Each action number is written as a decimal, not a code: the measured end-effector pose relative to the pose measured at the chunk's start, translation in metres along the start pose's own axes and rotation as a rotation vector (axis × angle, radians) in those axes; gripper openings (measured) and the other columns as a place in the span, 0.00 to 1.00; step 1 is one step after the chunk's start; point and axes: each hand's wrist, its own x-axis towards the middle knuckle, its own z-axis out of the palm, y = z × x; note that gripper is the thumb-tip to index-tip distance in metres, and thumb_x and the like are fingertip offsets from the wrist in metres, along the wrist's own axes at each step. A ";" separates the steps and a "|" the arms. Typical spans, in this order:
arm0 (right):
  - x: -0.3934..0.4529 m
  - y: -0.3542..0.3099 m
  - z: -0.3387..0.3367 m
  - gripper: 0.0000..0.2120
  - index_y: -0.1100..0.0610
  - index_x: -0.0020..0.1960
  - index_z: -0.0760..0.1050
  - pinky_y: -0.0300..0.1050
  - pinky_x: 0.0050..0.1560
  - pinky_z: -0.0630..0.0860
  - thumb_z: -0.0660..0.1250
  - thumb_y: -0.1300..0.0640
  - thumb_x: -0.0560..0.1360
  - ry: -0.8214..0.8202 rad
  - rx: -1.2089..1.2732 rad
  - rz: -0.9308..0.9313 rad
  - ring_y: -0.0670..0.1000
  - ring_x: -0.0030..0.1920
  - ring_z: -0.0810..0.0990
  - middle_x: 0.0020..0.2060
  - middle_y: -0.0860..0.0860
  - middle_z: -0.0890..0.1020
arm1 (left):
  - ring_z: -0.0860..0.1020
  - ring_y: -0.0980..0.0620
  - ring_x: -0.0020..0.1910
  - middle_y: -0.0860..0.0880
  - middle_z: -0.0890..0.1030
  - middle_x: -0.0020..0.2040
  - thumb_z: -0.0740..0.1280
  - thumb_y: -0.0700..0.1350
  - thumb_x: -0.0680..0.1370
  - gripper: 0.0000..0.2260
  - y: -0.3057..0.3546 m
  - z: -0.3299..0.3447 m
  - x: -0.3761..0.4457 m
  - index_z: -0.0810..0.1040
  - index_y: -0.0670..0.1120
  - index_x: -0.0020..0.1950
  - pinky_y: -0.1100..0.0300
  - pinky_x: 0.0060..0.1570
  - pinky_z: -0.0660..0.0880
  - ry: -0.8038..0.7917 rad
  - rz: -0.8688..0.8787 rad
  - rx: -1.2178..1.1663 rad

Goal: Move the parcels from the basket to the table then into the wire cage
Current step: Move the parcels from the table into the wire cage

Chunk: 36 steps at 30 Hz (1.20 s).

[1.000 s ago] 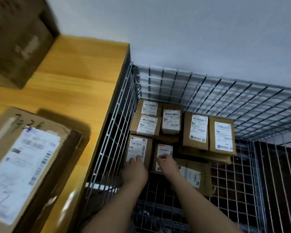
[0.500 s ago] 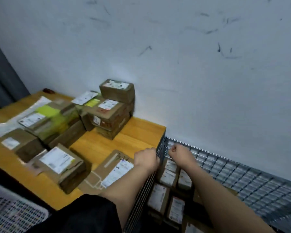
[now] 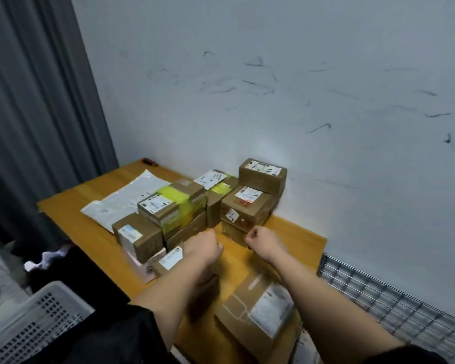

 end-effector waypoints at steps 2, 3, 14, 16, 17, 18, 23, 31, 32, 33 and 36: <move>0.009 -0.027 0.028 0.03 0.50 0.45 0.74 0.46 0.51 0.75 0.64 0.51 0.75 -0.033 -0.020 0.005 0.54 0.52 0.79 0.50 0.51 0.82 | 0.76 0.43 0.59 0.44 0.78 0.60 0.59 0.52 0.79 0.15 -0.035 0.002 0.013 0.71 0.45 0.62 0.55 0.49 0.73 -0.033 -0.062 -0.066; 0.013 -0.038 0.042 0.04 0.50 0.45 0.73 0.46 0.50 0.74 0.64 0.51 0.75 -0.050 -0.034 0.012 0.54 0.52 0.79 0.51 0.52 0.82 | 0.76 0.43 0.59 0.44 0.77 0.61 0.59 0.52 0.79 0.16 -0.051 0.006 0.017 0.71 0.45 0.62 0.55 0.51 0.73 -0.065 -0.113 -0.119; 0.041 -0.078 0.140 0.28 0.55 0.75 0.60 0.51 0.65 0.69 0.62 0.48 0.78 -0.243 -0.127 0.219 0.58 0.68 0.69 0.72 0.56 0.66 | 0.73 0.40 0.60 0.43 0.70 0.66 0.64 0.54 0.74 0.32 -0.150 0.073 0.037 0.60 0.46 0.75 0.46 0.50 0.77 -0.372 -0.738 -0.950; 0.045 -0.075 0.150 0.29 0.56 0.75 0.59 0.53 0.67 0.69 0.62 0.47 0.78 -0.278 -0.139 0.258 0.59 0.69 0.68 0.72 0.57 0.65 | 0.73 0.40 0.59 0.41 0.73 0.64 0.61 0.55 0.78 0.27 -0.146 0.076 0.033 0.63 0.45 0.73 0.47 0.46 0.74 -0.483 -0.791 -1.069; 0.047 -0.073 0.154 0.30 0.57 0.75 0.59 0.53 0.67 0.68 0.61 0.46 0.79 -0.295 -0.143 0.270 0.59 0.69 0.68 0.72 0.57 0.66 | 0.73 0.40 0.59 0.41 0.74 0.64 0.59 0.55 0.79 0.24 -0.143 0.078 0.031 0.65 0.45 0.72 0.47 0.46 0.72 -0.540 -0.801 -1.117; 0.048 -0.070 0.158 0.30 0.57 0.75 0.59 0.54 0.67 0.68 0.61 0.45 0.79 -0.306 -0.142 0.276 0.59 0.69 0.69 0.72 0.57 0.66 | 0.72 0.40 0.60 0.40 0.74 0.64 0.58 0.55 0.80 0.23 -0.139 0.077 0.028 0.66 0.45 0.72 0.46 0.48 0.70 -0.591 -0.805 -1.168; 0.047 -0.062 0.173 0.27 0.57 0.73 0.62 0.53 0.66 0.70 0.60 0.45 0.79 -0.334 -0.087 0.314 0.57 0.67 0.72 0.69 0.56 0.71 | 0.69 0.38 0.66 0.39 0.71 0.67 0.58 0.52 0.81 0.22 -0.132 0.089 0.026 0.64 0.44 0.73 0.45 0.60 0.67 -0.678 -0.856 -1.291; 0.039 -0.054 0.164 0.17 0.56 0.58 0.70 0.48 0.50 0.74 0.62 0.45 0.76 -0.117 0.106 0.385 0.55 0.53 0.77 0.59 0.56 0.78 | 0.78 0.41 0.51 0.39 0.78 0.57 0.61 0.51 0.80 0.21 -0.118 0.093 0.030 0.69 0.41 0.68 0.56 0.35 0.73 -0.481 -0.789 -1.393; 0.038 -0.054 0.162 0.18 0.56 0.58 0.70 0.47 0.49 0.74 0.62 0.44 0.76 -0.078 0.165 0.390 0.55 0.52 0.77 0.59 0.57 0.78 | 0.78 0.40 0.51 0.39 0.78 0.58 0.61 0.51 0.80 0.21 -0.115 0.090 0.032 0.68 0.41 0.69 0.55 0.35 0.74 -0.445 -0.784 -1.404; 0.034 -0.054 0.155 0.21 0.57 0.61 0.71 0.48 0.51 0.74 0.62 0.43 0.76 -0.035 0.215 0.394 0.56 0.53 0.77 0.60 0.57 0.77 | 0.77 0.40 0.54 0.39 0.77 0.60 0.62 0.51 0.80 0.22 -0.111 0.086 0.032 0.66 0.41 0.70 0.53 0.40 0.76 -0.401 -0.771 -1.413; 0.032 -0.055 0.139 0.29 0.60 0.67 0.73 0.50 0.61 0.73 0.60 0.39 0.76 0.025 0.326 0.378 0.58 0.59 0.76 0.62 0.59 0.74 | 0.71 0.39 0.63 0.40 0.68 0.67 0.64 0.54 0.77 0.28 -0.100 0.067 0.036 0.62 0.46 0.74 0.46 0.62 0.72 -0.275 -0.702 -1.331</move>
